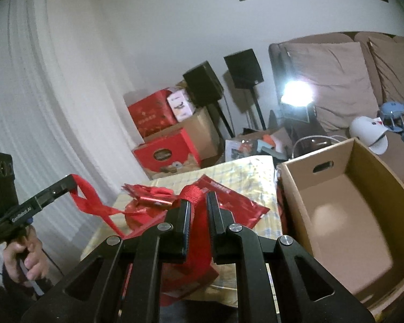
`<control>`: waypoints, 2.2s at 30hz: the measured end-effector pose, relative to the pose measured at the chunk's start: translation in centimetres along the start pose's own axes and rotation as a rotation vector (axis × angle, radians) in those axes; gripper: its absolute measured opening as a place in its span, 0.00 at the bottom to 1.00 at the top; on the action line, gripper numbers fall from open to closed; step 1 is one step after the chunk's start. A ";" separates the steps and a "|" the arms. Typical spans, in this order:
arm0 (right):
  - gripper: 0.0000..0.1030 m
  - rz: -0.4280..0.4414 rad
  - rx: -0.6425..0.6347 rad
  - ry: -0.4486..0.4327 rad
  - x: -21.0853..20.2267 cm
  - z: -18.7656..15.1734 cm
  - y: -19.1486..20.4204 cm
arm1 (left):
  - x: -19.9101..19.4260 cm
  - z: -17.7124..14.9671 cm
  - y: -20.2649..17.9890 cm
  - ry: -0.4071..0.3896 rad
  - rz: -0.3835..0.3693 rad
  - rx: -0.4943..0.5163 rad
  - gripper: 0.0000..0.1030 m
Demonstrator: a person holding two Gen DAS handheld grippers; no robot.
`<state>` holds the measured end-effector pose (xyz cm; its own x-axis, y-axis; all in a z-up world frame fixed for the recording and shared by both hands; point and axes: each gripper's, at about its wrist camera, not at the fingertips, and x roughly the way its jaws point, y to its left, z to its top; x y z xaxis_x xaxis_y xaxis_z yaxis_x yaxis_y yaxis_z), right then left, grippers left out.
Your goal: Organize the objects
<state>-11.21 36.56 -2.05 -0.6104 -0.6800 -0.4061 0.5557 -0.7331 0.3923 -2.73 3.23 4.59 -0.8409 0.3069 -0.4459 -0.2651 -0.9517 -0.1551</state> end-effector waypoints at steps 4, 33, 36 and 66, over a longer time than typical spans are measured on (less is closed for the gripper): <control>0.10 -0.026 -0.007 -0.010 -0.2 0.6 -0.3 | -0.7 0.4 -0.9 -0.021 -0.015 0.014 0.01; 0.10 0.081 -0.053 0.182 4.1 -1.7 2.6 | 1.8 -1.2 -3.3 0.058 -0.036 0.111 0.01; 0.10 0.089 -0.061 0.204 4.6 -2.2 2.9 | 2.2 -1.9 -3.8 0.080 -0.061 0.127 0.01; 0.57 0.038 0.016 0.168 -0.6 -5.3 -1.7 | 1.8 -7.0 -2.9 0.258 -0.207 0.361 0.79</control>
<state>-8.82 38.14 -6.86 -0.4856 -0.7012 -0.5221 0.5668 -0.7072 0.4226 -0.20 6.62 -1.92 -0.6213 0.4393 -0.6489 -0.5992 -0.8000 0.0321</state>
